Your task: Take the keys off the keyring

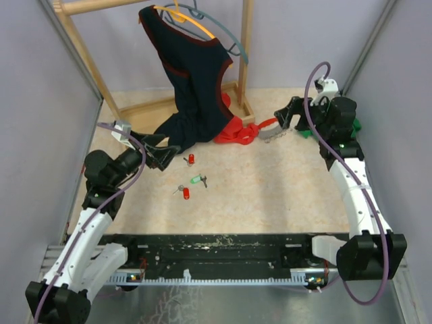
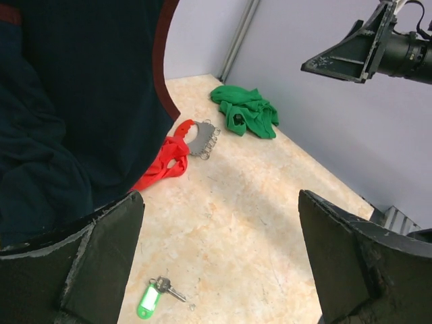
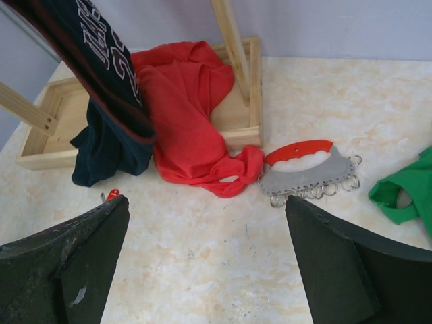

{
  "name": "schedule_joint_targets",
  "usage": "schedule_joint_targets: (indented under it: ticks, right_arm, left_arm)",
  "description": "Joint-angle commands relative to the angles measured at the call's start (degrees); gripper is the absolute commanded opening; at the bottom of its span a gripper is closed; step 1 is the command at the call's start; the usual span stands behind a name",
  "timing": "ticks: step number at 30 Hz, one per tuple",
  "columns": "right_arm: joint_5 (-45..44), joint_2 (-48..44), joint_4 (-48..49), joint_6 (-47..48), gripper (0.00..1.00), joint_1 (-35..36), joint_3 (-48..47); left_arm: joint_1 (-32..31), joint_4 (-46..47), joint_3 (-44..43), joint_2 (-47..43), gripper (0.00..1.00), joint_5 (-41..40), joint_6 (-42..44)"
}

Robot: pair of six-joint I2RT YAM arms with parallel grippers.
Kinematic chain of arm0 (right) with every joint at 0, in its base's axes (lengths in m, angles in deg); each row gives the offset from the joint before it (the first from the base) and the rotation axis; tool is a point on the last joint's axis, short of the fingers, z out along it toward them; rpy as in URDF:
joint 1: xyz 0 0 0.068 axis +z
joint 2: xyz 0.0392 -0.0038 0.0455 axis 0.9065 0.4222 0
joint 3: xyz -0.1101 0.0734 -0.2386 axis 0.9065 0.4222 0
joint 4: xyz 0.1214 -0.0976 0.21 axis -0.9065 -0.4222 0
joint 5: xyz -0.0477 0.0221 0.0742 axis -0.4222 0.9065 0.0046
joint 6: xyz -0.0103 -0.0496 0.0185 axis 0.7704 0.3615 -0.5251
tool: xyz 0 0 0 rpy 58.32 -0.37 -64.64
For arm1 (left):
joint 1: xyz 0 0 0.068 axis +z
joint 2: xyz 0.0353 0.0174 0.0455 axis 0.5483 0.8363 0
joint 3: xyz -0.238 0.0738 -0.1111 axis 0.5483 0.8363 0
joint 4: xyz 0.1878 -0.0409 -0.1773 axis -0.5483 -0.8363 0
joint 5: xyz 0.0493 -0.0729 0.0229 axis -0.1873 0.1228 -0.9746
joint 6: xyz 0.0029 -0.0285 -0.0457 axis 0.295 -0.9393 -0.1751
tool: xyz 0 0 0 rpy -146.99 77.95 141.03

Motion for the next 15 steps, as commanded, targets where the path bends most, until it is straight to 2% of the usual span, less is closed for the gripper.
schedule_joint_targets:
  ticks: [1, 3, 5, 8, 12, 15]
  right_arm:
    - [3.94, 0.19, 4.65, 2.87, 0.99, -0.27, -1.39]
    - [7.0, 1.44, 5.79, 6.19, 0.99, -0.31, -0.37]
    - [11.73, 3.02, 5.25, 13.55, 0.99, -0.27, 0.47]
    - [18.03, 8.55, -2.0, 25.22, 0.99, -0.3, -1.3]
    - [18.83, 19.4, -12.58, 30.91, 0.97, -0.22, -10.29]
    - [16.91, 25.94, -14.95, 31.29, 0.94, -0.22, -14.82]
  left_arm:
    - [0.1, 2.52, 2.43, -1.11, 0.99, 1.33, -2.97]
    - [0.14, 2.86, 3.33, -1.35, 0.99, 1.62, -3.65]
    - [0.1, 3.3, 4.12, -1.84, 1.0, 1.4, -3.95]
    - [0.1, 1.55, 4.07, -3.12, 1.0, 0.98, -2.77]
    - [0.1, -8.21, 0.91, -4.06, 1.0, -0.41, 3.9]
    - [0.14, -15.74, -1.08, -4.11, 1.0, -1.66, 9.12]
